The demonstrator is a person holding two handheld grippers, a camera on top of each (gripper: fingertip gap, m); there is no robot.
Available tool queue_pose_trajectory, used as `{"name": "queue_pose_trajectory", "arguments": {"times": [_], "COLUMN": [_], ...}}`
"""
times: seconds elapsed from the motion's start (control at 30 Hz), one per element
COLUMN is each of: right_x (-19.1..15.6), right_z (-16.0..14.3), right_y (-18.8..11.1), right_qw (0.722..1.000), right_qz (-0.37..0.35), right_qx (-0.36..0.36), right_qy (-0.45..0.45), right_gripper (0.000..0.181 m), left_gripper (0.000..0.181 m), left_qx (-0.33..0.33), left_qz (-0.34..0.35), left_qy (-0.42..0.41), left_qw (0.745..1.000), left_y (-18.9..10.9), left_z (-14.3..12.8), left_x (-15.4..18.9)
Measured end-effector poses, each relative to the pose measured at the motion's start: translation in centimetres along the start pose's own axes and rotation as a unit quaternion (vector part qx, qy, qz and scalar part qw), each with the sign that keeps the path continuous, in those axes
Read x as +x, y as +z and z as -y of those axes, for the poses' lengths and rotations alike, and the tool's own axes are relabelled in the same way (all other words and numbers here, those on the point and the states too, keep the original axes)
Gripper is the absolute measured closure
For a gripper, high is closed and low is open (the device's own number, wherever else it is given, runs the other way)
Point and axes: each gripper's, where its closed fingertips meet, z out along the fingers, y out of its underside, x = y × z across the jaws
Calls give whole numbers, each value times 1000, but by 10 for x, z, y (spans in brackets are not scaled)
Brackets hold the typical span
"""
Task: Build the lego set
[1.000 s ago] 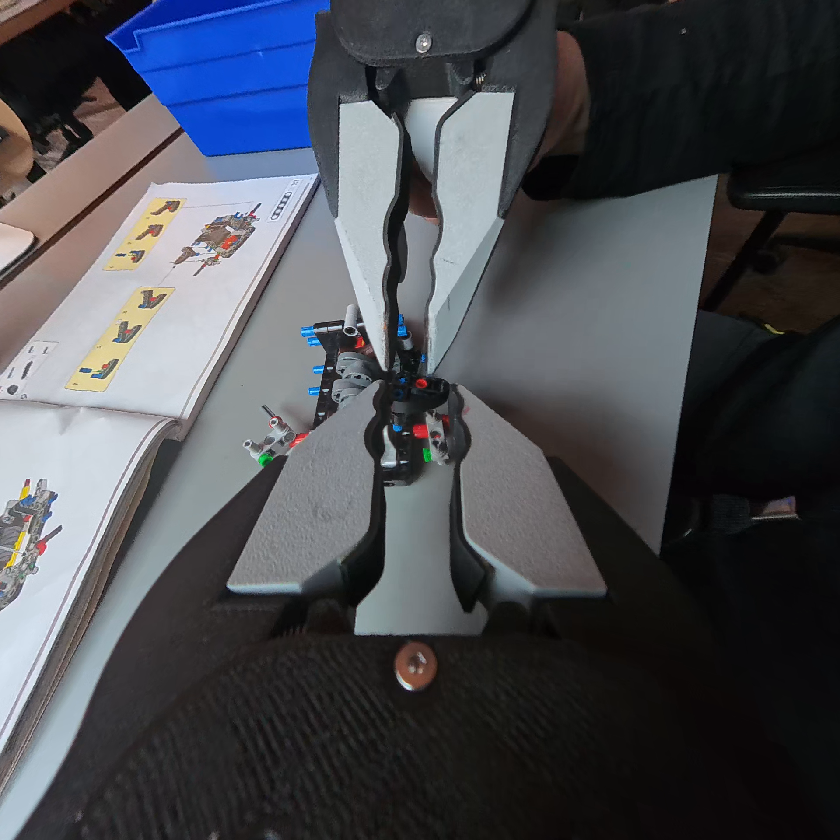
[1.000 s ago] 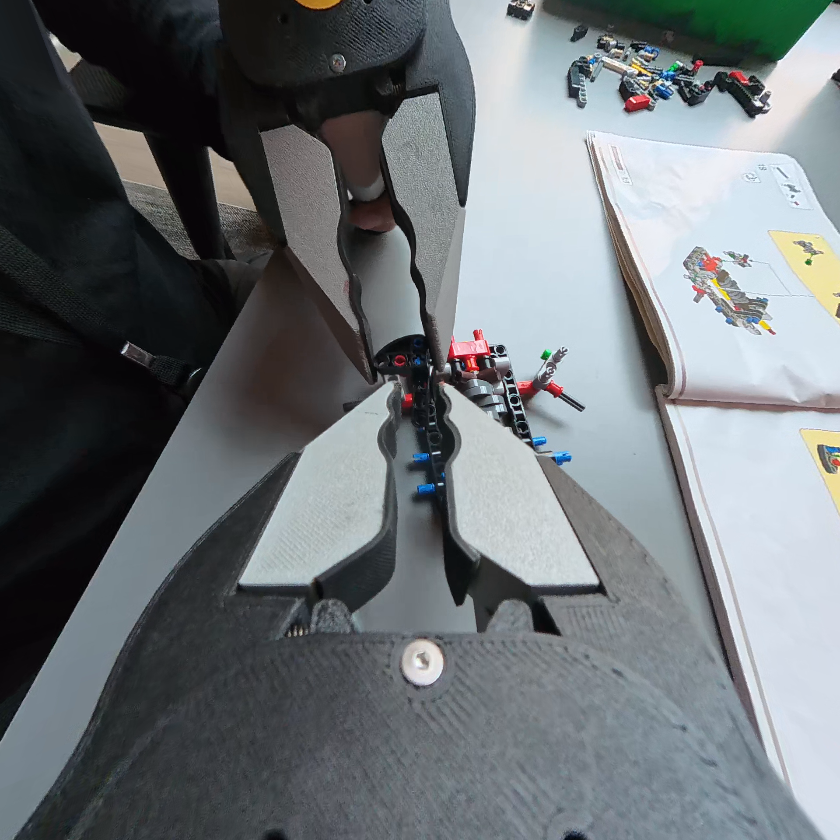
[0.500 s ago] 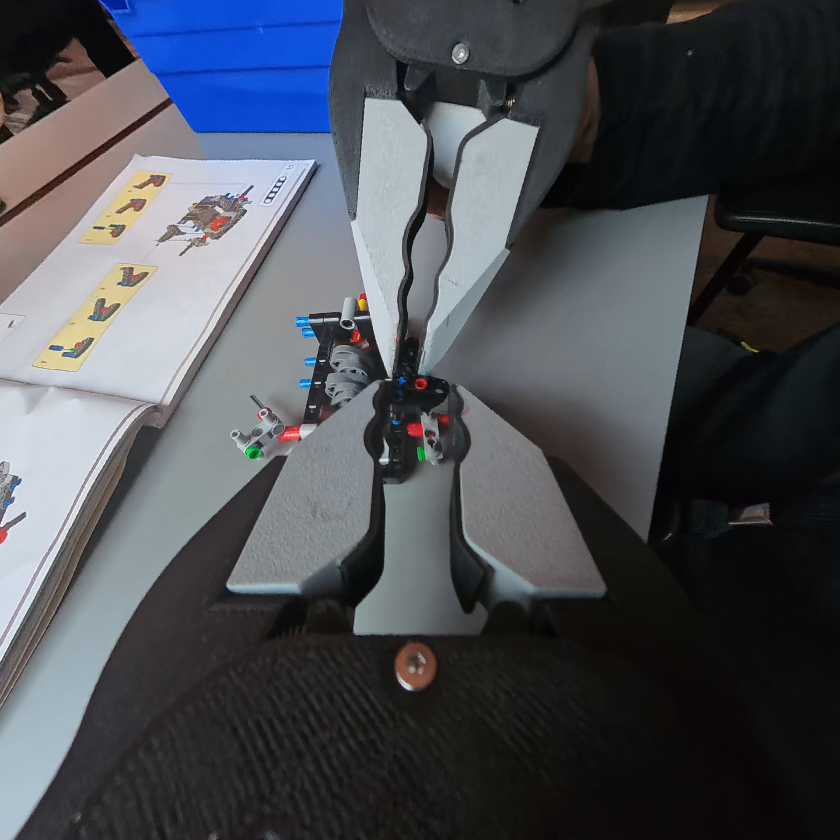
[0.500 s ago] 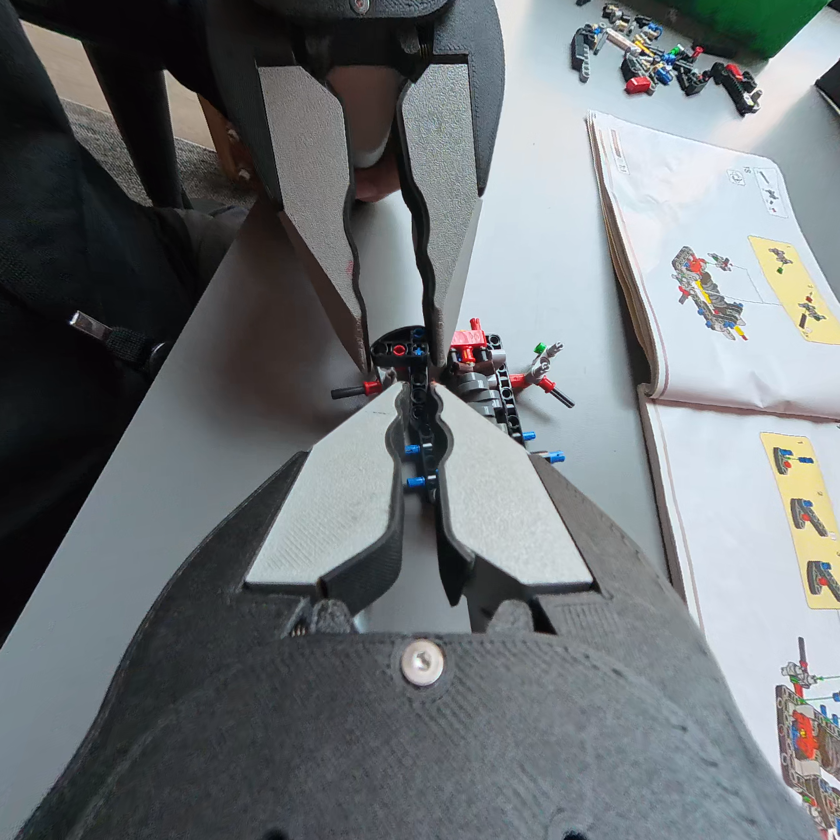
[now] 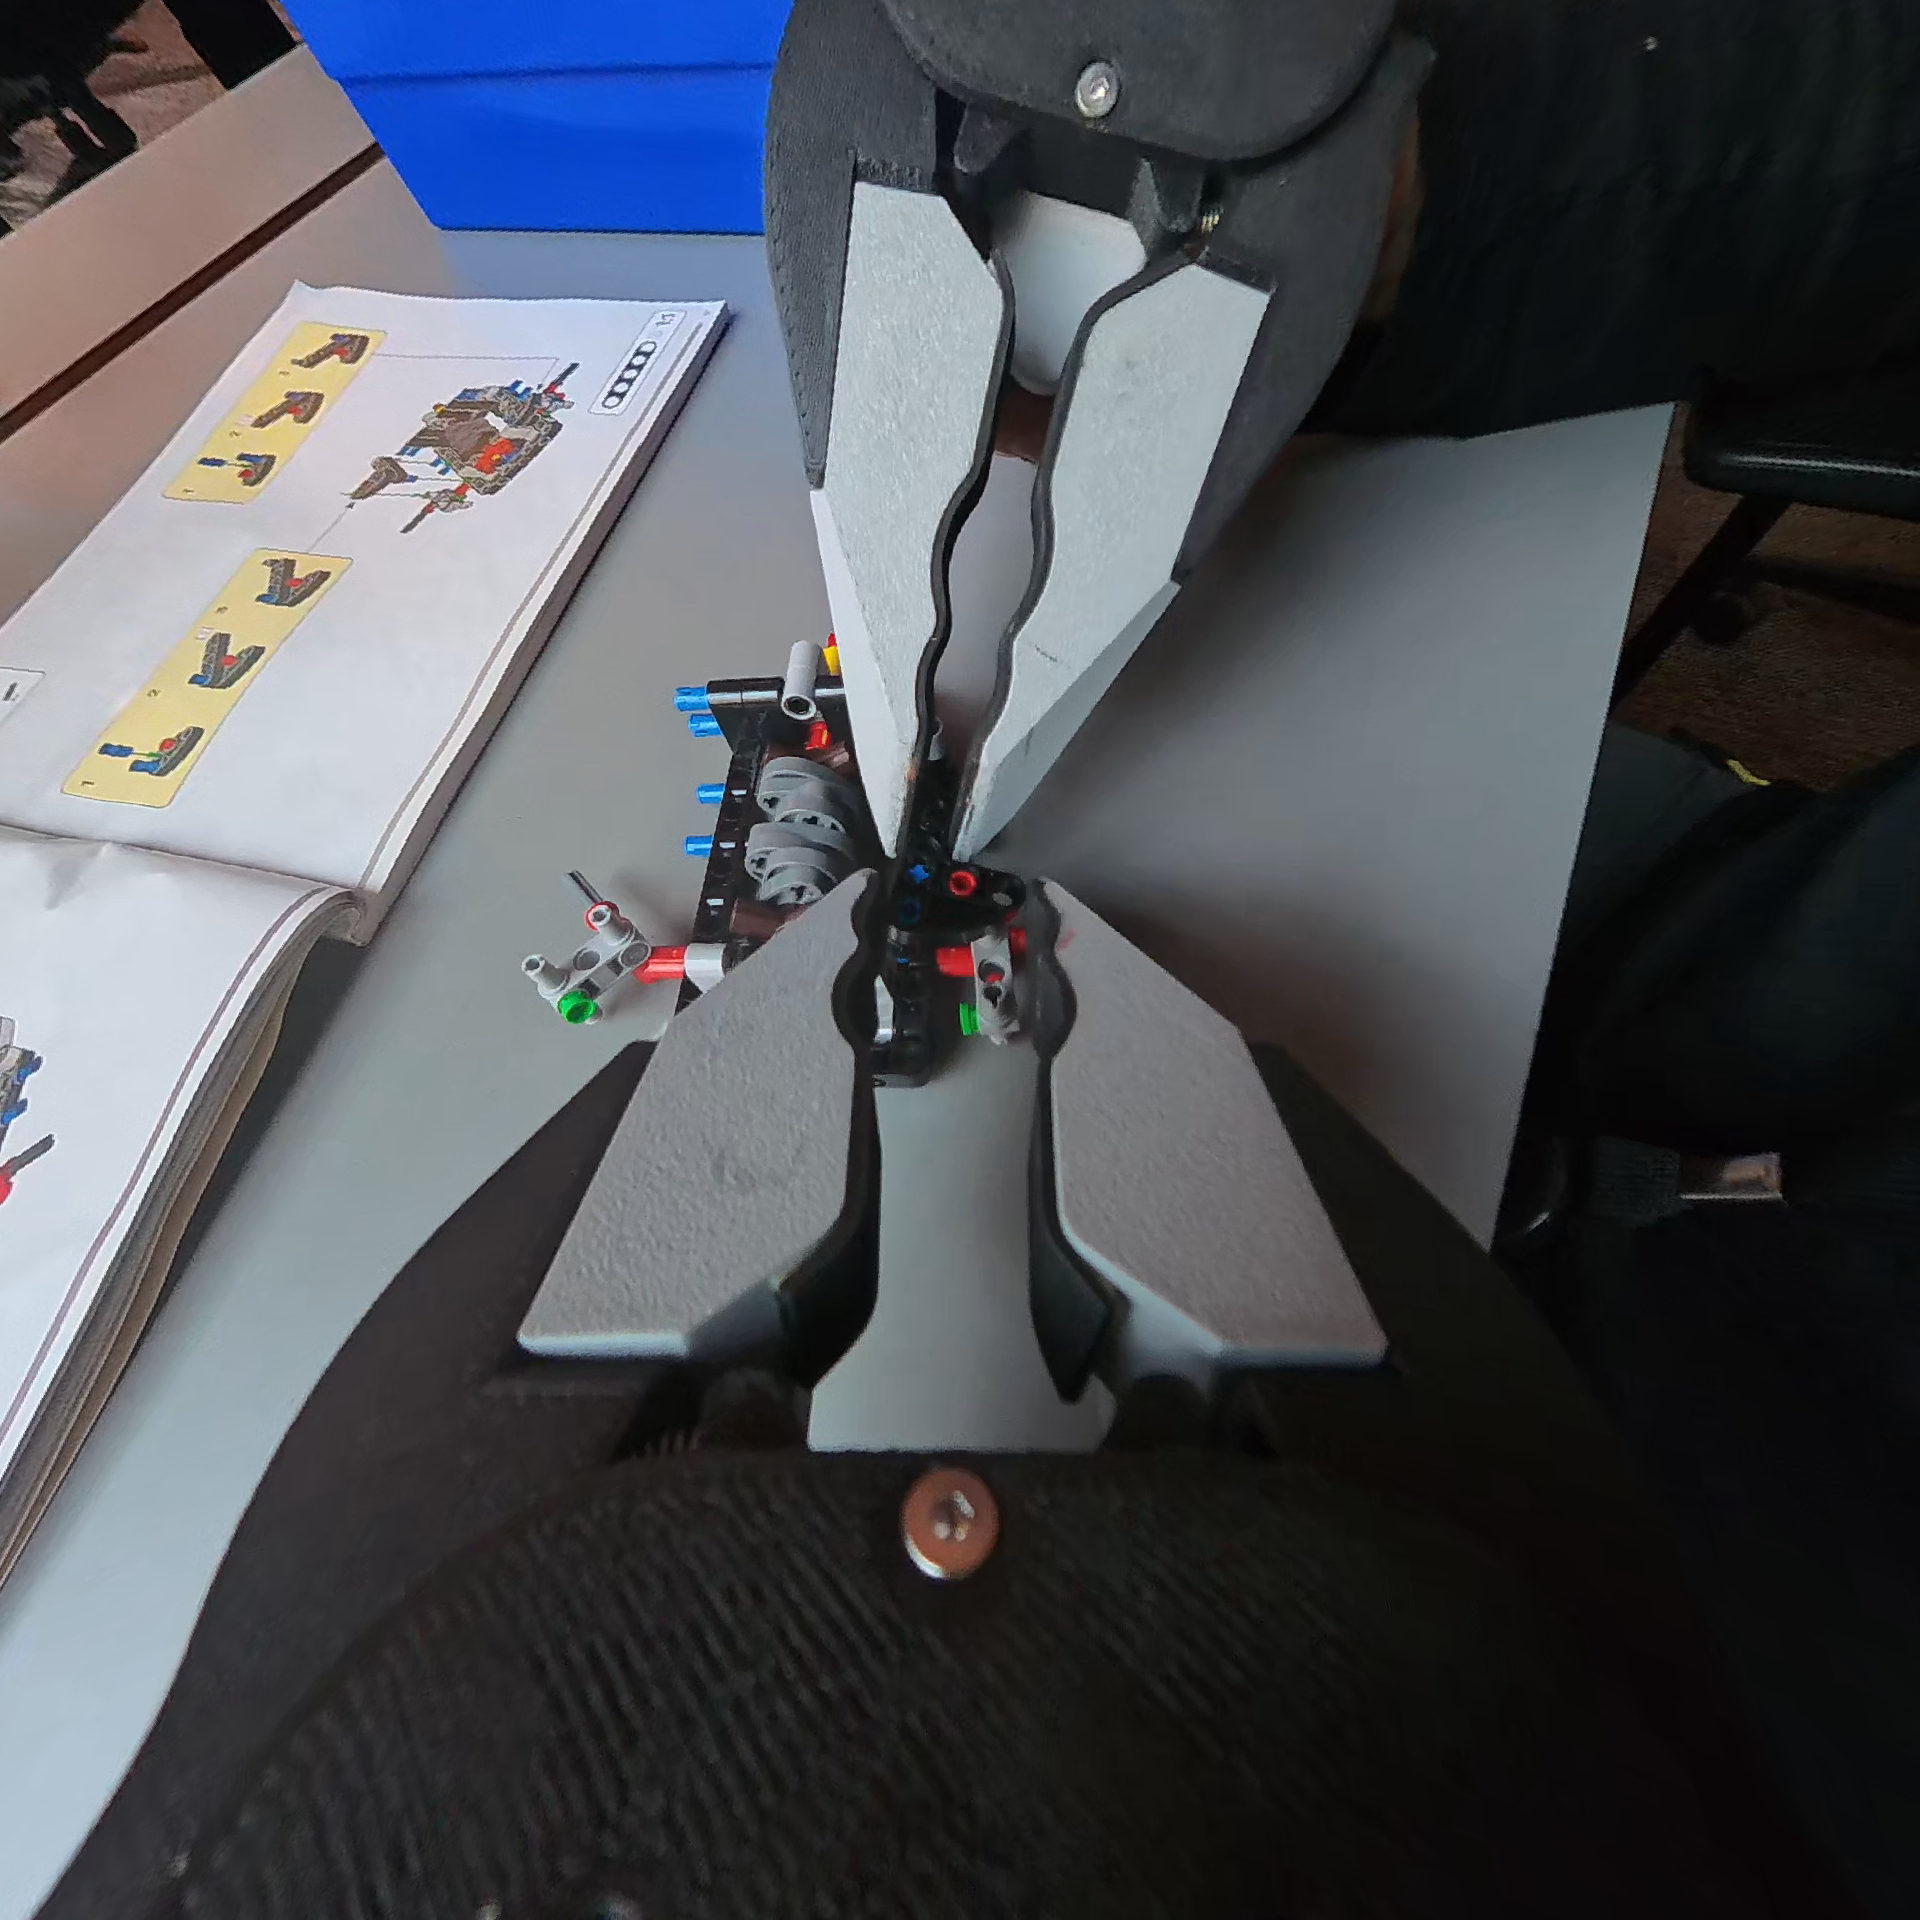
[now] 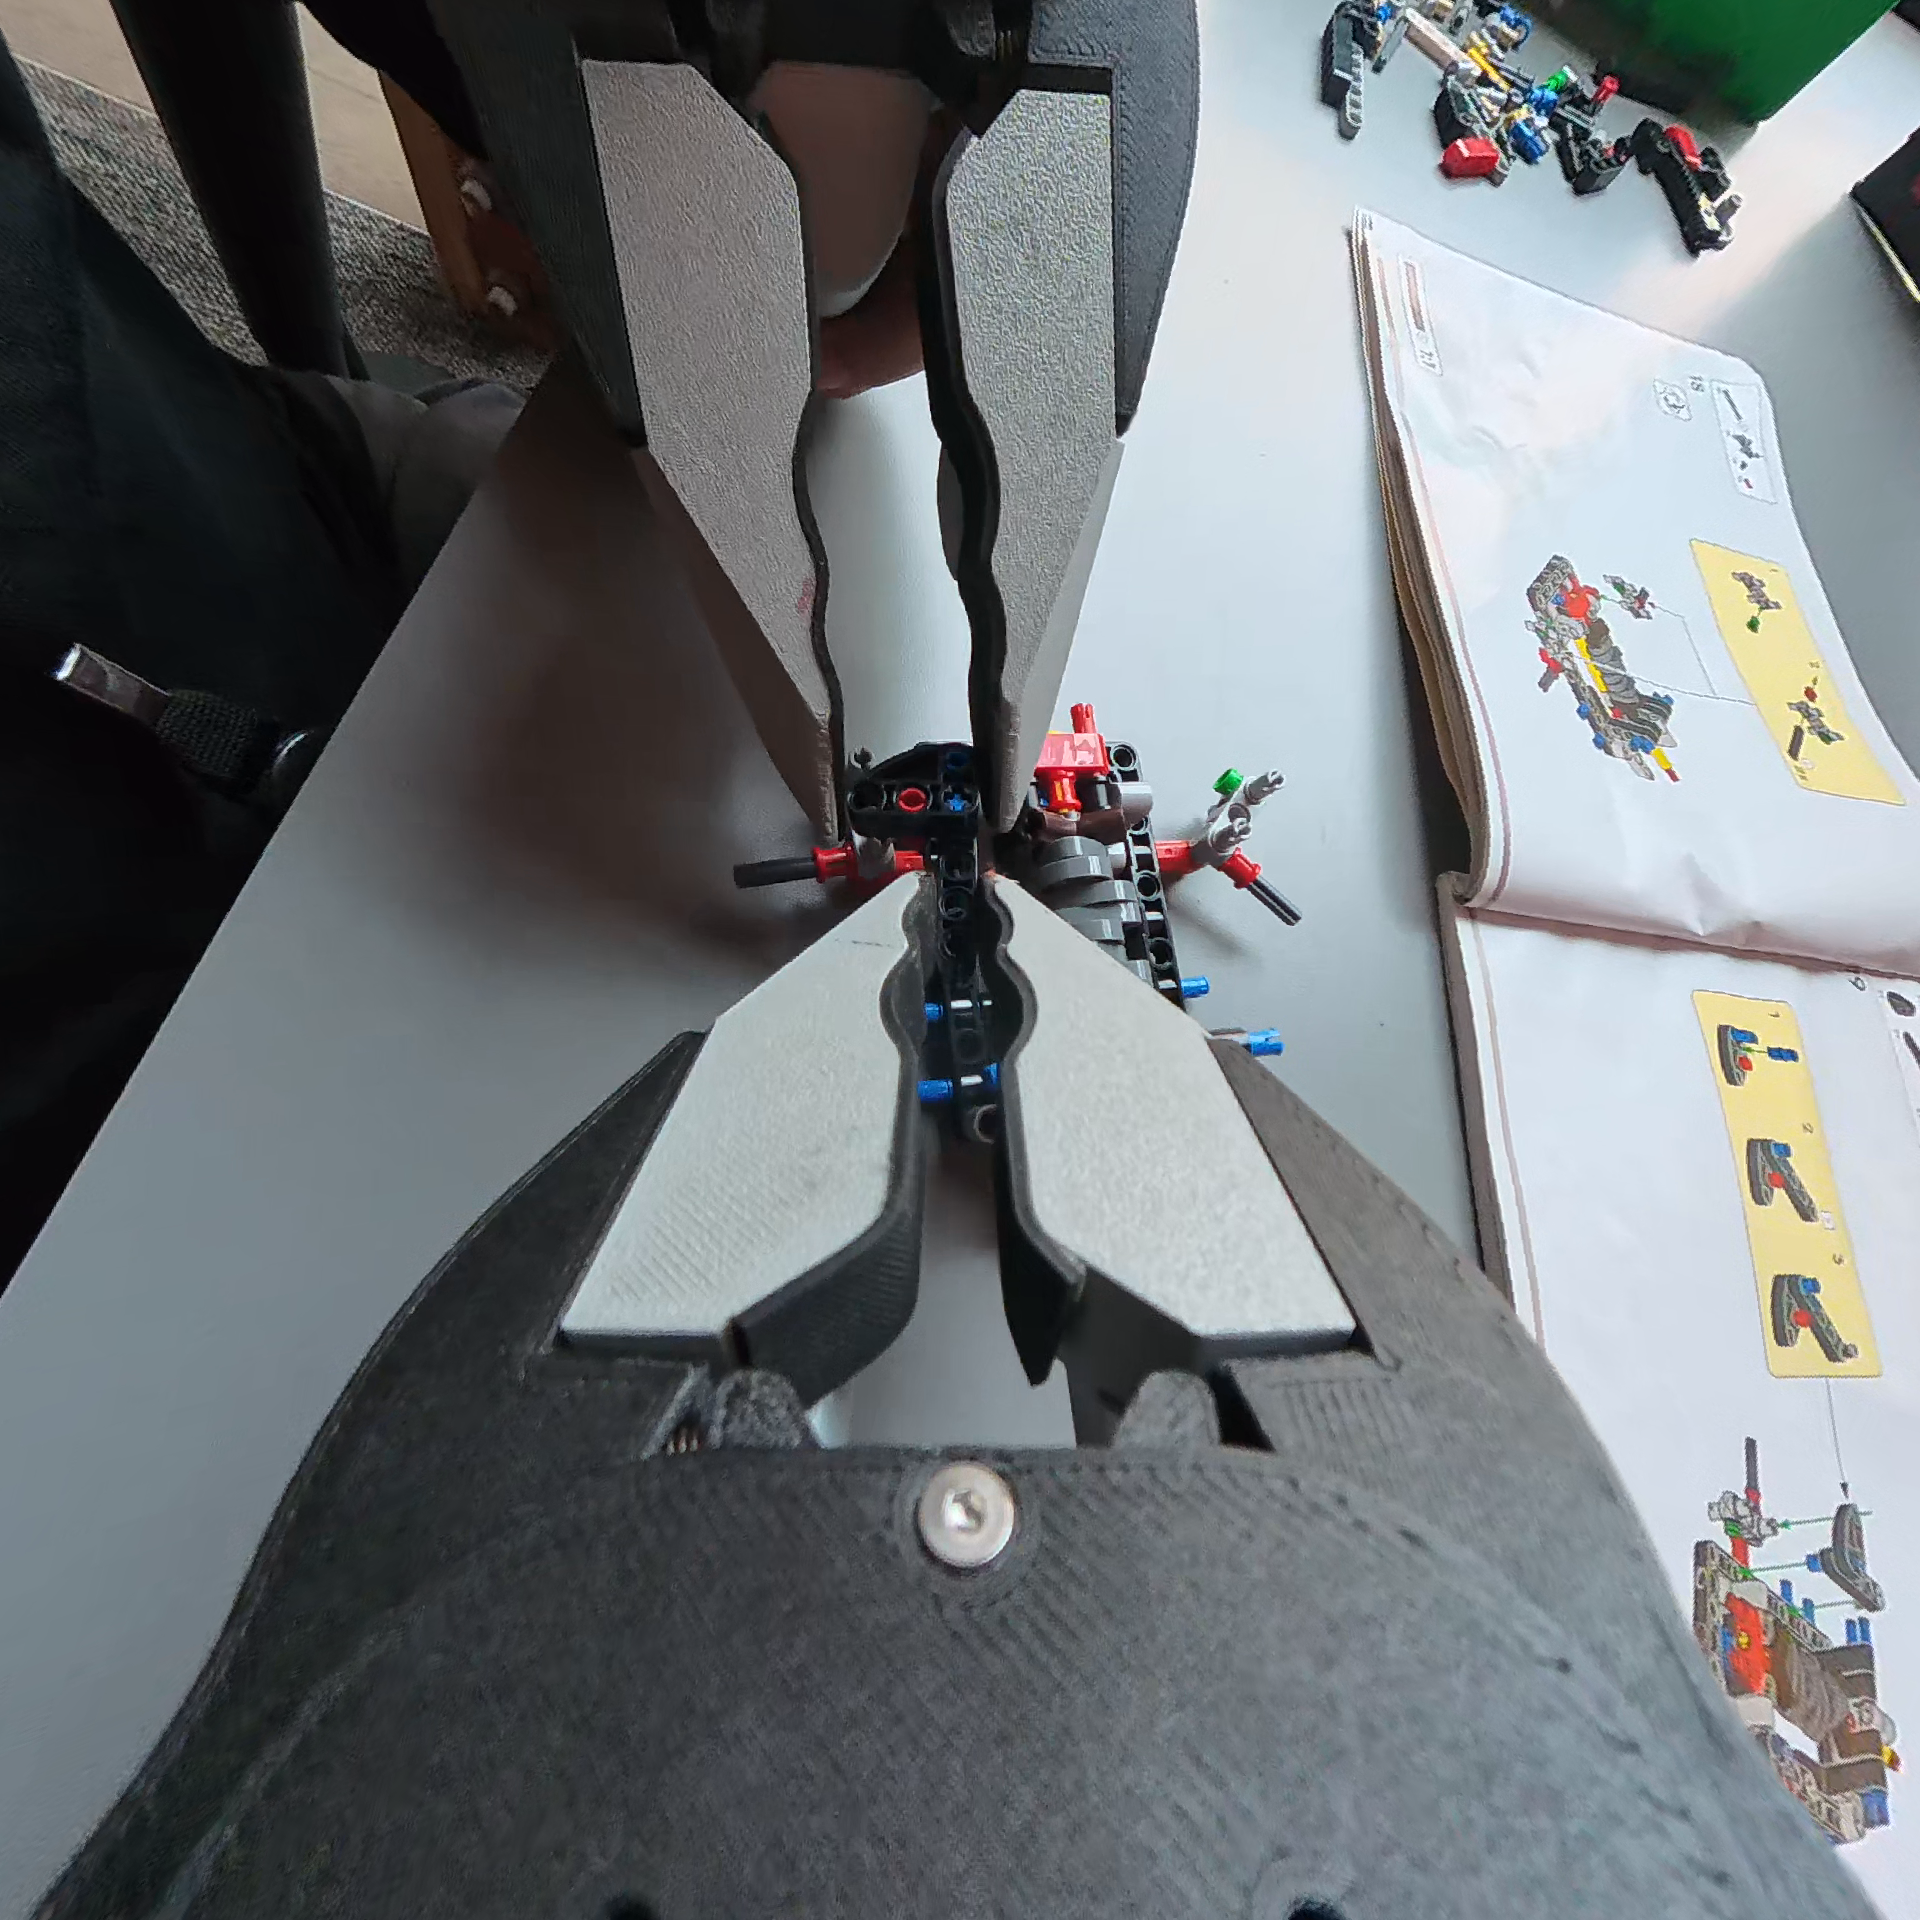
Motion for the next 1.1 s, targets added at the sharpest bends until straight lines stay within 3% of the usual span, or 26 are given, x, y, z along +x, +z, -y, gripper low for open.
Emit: {"name": "queue_pose_trajectory", "arguments": {"times": [1.1], "right_x": [10], "right_z": [-3], "right_y": [8], "right_qw": [1000], "right_qz": [-14], "right_qx": [1], "right_qy": [12], "right_gripper": [177], "left_gripper": [160], "left_qx": [-4], "left_qz": [13], "left_qy": [9], "left_qw": [1000], "left_y": [-5], "left_z": [0], "left_x": [-10]}}
